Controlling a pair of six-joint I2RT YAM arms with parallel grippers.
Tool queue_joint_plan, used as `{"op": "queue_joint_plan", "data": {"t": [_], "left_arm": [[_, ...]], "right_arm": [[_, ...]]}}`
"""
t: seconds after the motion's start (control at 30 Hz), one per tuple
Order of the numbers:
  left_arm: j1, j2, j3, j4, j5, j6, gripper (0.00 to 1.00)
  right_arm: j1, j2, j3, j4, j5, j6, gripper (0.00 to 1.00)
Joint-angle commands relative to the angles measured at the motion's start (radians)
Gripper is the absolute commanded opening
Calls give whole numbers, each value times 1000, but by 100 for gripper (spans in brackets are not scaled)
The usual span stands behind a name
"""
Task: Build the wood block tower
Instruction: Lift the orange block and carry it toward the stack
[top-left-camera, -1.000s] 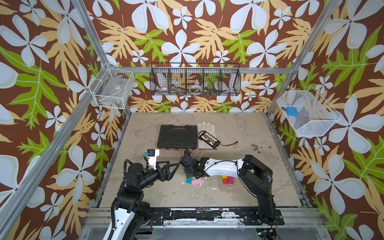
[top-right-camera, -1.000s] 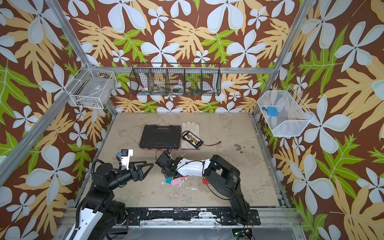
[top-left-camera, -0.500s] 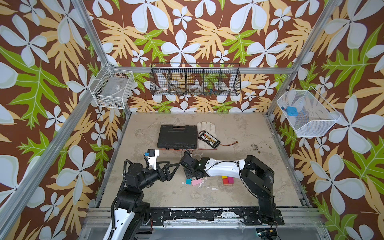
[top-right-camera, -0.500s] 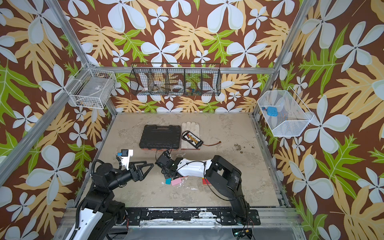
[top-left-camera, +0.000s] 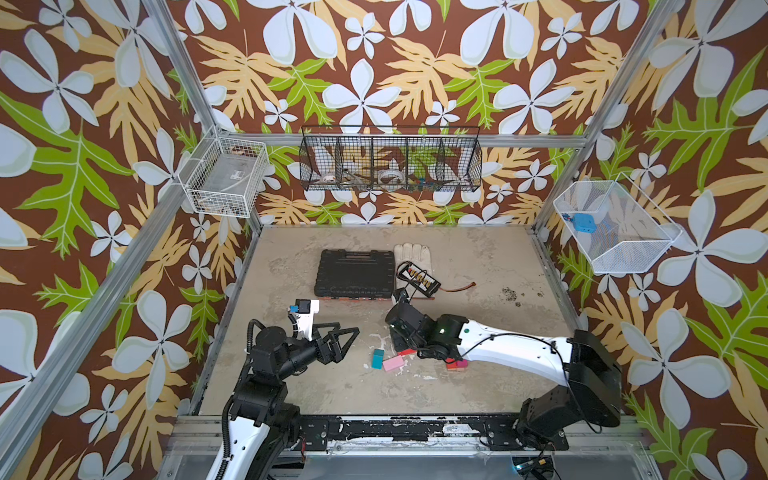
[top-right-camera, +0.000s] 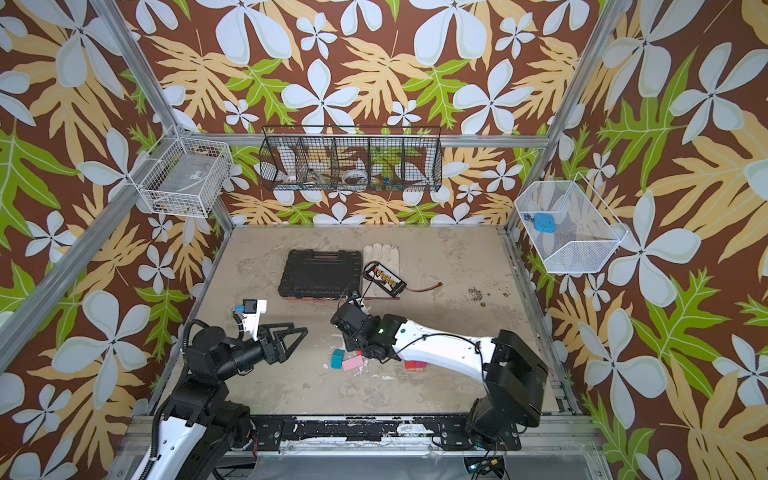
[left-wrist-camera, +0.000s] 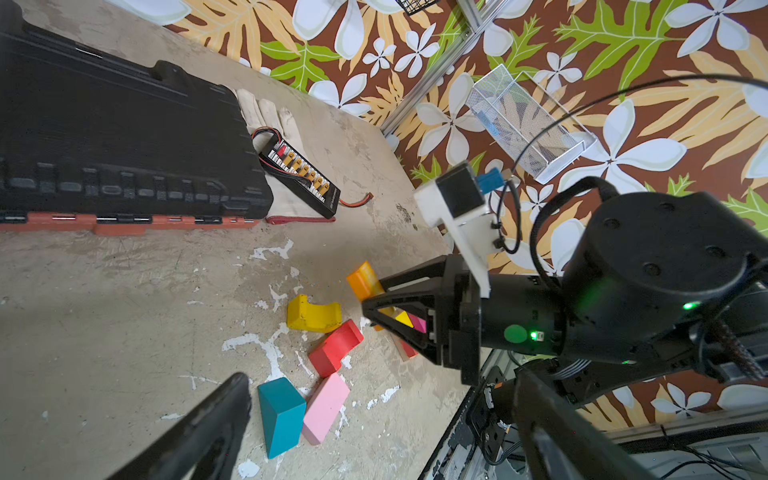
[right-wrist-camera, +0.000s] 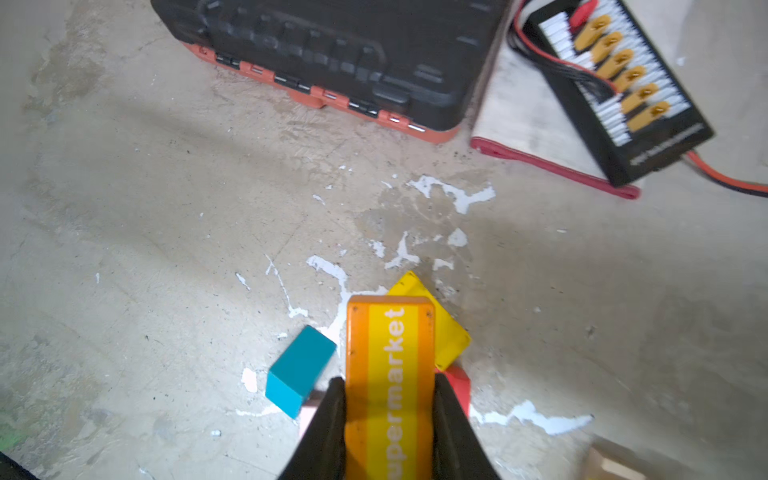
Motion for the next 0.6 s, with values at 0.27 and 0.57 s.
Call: {"op": "queue_joint_plan", "data": {"t": [0.27,0.57], "left_arm": [[1,-3,-2,28,15,6,100],[2,-2,-2,30,15,6,100]], "right_arm": [[-83,-293,-269,-37,39,85,30],[-86,-322,-351,-37,12,125,29]]}}
